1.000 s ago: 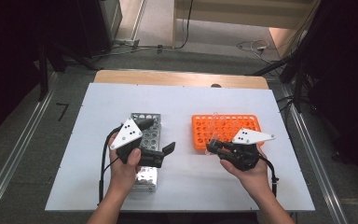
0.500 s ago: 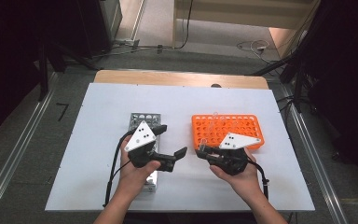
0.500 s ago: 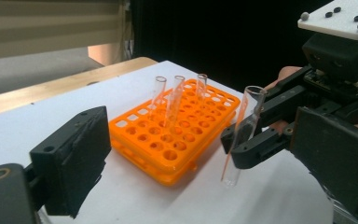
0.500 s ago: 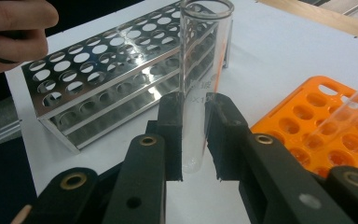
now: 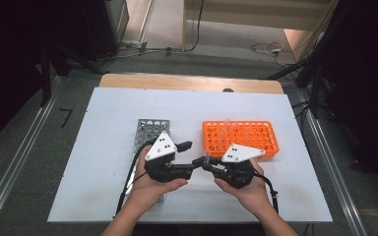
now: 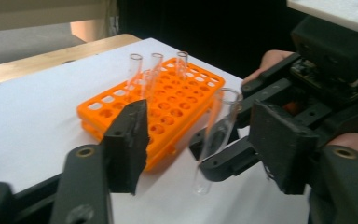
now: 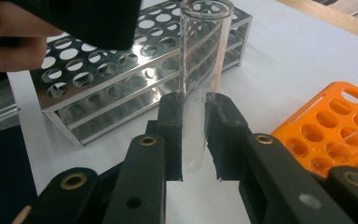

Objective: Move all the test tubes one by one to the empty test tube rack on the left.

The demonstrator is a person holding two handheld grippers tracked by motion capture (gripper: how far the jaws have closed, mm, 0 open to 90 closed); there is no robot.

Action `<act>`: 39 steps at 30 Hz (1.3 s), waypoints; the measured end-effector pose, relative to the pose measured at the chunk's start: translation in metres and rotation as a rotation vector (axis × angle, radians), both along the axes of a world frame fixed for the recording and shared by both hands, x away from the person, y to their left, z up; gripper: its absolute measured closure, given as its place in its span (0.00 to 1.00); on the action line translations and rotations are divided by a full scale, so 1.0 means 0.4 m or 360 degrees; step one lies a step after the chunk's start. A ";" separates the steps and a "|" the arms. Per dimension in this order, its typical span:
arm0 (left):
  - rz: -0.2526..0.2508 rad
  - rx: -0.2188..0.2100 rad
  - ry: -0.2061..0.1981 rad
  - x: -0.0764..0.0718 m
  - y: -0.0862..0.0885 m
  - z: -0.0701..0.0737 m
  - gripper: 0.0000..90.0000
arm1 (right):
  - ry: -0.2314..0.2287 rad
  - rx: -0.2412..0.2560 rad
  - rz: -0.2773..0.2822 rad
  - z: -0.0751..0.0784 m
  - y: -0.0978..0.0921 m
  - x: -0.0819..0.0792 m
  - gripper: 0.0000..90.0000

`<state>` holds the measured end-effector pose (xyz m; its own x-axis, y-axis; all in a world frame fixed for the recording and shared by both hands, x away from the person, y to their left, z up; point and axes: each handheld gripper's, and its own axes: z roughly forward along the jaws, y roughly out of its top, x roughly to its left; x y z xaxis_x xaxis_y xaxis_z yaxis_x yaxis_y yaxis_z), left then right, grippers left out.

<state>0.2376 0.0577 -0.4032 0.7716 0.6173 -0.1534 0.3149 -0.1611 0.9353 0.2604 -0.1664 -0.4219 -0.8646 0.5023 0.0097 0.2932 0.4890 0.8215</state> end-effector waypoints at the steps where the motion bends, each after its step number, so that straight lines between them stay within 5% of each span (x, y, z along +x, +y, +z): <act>1: -0.0021 0.0006 -0.0003 -0.002 -0.008 -0.002 0.52 | -0.0005 -0.0002 0.0008 -0.001 0.004 -0.002 0.82; 17: -0.0075 0.0041 -0.0020 -0.008 -0.031 -0.006 0.74 | -0.0016 -0.0033 0.0050 -0.003 0.023 -0.017 0.82; 39: -0.0053 0.0069 -0.0012 -0.003 -0.031 -0.009 0.84 | -0.0014 -0.0027 0.0045 -0.004 0.021 -0.019 0.82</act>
<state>0.2362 0.0453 -0.4069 0.7930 0.5970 -0.1213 0.3017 -0.2118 0.9296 0.2528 -0.1582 -0.4236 -0.8784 0.4779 -0.0064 0.2718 0.5105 0.8158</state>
